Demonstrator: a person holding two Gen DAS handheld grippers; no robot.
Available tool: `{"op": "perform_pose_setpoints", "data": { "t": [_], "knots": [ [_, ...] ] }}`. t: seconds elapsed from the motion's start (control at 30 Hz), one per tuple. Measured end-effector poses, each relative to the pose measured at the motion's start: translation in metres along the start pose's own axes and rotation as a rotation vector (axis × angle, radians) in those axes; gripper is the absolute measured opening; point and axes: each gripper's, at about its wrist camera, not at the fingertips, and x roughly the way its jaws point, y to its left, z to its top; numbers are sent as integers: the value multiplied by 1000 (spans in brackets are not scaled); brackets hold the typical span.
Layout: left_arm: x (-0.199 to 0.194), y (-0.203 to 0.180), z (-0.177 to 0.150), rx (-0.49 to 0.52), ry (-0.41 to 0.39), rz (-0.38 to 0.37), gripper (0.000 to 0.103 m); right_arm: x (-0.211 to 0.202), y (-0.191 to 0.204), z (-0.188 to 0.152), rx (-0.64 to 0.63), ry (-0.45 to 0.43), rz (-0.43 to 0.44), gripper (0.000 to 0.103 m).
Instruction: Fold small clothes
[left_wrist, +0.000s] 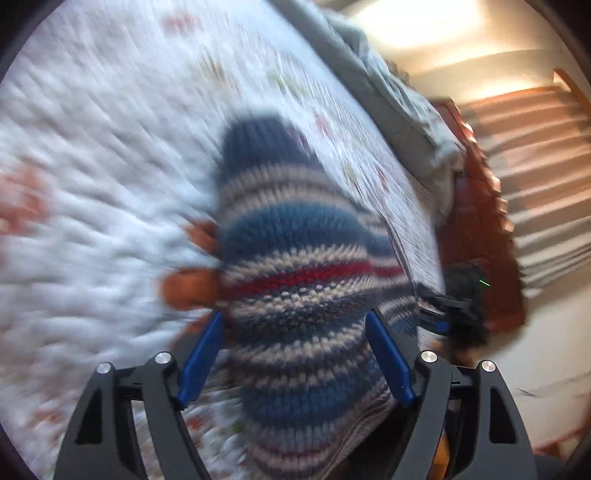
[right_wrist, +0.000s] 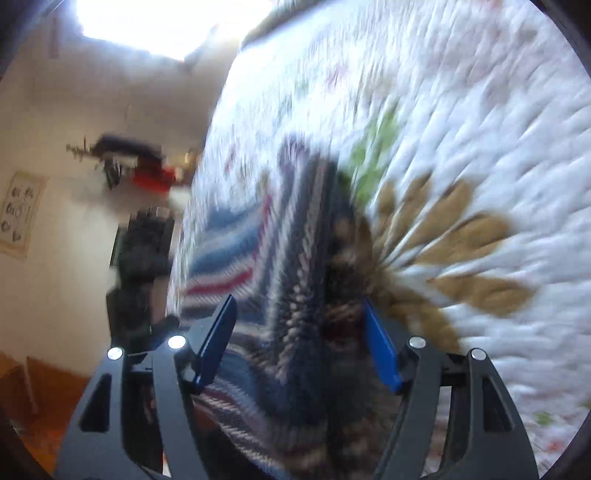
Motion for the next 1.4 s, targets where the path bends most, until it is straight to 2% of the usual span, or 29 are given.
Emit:
{"op": "perform_pose_setpoints", "data": {
  "t": [0.07, 0.13, 0.2, 0.27, 0.3, 0.33, 0.37, 0.43, 0.47, 0.5, 0.53, 0.57, 0.6, 0.63, 0.67, 0.73, 0.8, 0.9, 0.97, 1.03, 1.07, 1.1, 1.17, 1.23, 1.27, 1.3, 1.4],
  "knots": [
    [-27, -18, -12, 46, -79, -14, 79, -33, 27, -15, -115, -49, 9, 60],
    [-48, -47, -33, 115, -123, -101, 79, -44, 46, -35, -183, -36, 58, 53],
    [-48, -71, -56, 164, -109, -211, 79, -38, 56, -56, -202, 14, 103, 50],
    [-35, -74, -69, 146, -70, -277, 79, -24, 50, -70, -187, 59, 94, 46],
    [-23, -68, -76, 119, -51, -276, 78, -13, 40, -76, -164, 81, 71, 44],
    [-8, -55, -82, 72, -24, -250, 77, -7, 30, -78, -140, 94, 58, 35],
    [0, -46, -85, 42, -9, -244, 77, 1, 22, -78, -113, 103, 44, 31],
    [19, -19, -93, -45, 20, -219, 67, 10, 2, -78, -84, 119, 4, 11],
    [25, -10, -97, -74, 23, -217, 61, 11, -4, -78, -78, 127, -2, 6],
    [27, -1, -100, -97, 17, -230, 56, 10, -6, -77, -77, 138, -1, 5],
    [25, 2, -101, -112, 9, -247, 56, 8, -1, -76, -87, 149, 0, 9],
    [22, 2, -101, -120, 2, -262, 59, 3, 6, -76, -105, 155, 5, 14],
    [15, -3, -100, -103, -9, -271, 68, -9, 15, -72, -136, 150, 32, 25],
    [9, -8, -100, -85, -21, -272, 71, -15, 29, -66, -169, 131, 49, 29],
    [2, -14, -100, -62, -36, -274, 76, -18, 36, -60, -188, 117, 55, 29],
    [-9, -33, -95, -18, -76, -315, 79, -17, 50, -37, -208, 88, 71, 29],
    [-15, -46, -87, 6, -117, -346, 83, 1, 50, -6, -181, 84, 86, 29],
    [-12, -49, -74, 28, -156, -334, 86, 22, 23, 24, -111, 110, 118, 29],
    [0, -36, -66, -23, -136, -304, 86, 44, 11, 38, -79, 152, 121, 27],
    [10, -16, -62, -76, -113, -293, 79, 60, -3, 46, -67, 176, 92, 10],
    [14, -10, -63, -88, -110, -283, 69, 66, -8, 49, -71, 186, 72, 3],
    [17, -4, -64, -96, -102, -275, 61, 72, -15, 52, -73, 194, 54, 0],
    [19, 5, -66, -123, -94, -282, 50, 75, -21, 56, -62, 214, 71, 0],
    [14, 7, -65, -153, -82, -320, 54, 70, -17, 58, -62, 210, 83, 4],
    [7, -1, -61, -137, -82, -344, 64, 64, -14, 59, -59, 201, 108, 8],
    [3, -9, -57, -112, -87, -352, 70, 56, -9, 60, -58, 187, 137, 15],
    [-9, -35, -25, -26, -128, -370, 77, 40, -1, 63, -62, 144, 181, 17]
  ]
}}
